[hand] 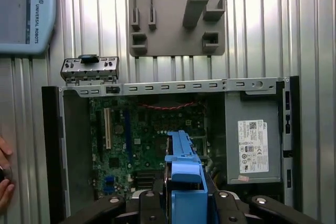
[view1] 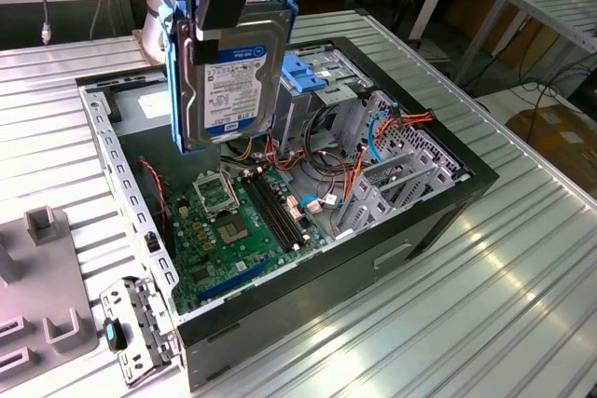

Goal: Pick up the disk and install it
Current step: 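Insert the disk into the insertion slot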

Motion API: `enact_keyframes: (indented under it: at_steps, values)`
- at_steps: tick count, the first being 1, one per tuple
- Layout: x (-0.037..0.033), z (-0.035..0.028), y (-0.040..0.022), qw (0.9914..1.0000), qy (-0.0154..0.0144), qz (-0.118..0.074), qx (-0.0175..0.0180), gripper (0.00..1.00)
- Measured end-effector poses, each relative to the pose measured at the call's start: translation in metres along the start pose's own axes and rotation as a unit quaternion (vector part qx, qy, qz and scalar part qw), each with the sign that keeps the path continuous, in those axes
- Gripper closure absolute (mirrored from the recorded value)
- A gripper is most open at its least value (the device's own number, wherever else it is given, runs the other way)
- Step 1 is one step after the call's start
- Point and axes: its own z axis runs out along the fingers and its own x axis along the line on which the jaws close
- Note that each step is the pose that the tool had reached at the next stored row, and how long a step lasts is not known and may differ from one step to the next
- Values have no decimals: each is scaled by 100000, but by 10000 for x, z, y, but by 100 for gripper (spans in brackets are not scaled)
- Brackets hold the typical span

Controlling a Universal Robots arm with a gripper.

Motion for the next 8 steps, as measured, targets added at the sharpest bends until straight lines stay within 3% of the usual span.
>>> enact_keyframes:
  at_steps: [4, 8]
  values:
    - [50, 2, -34, 100000, 6, -3, -5, 63]
    - [55, 5, -138, 100000, 2, -6, -35, 63]
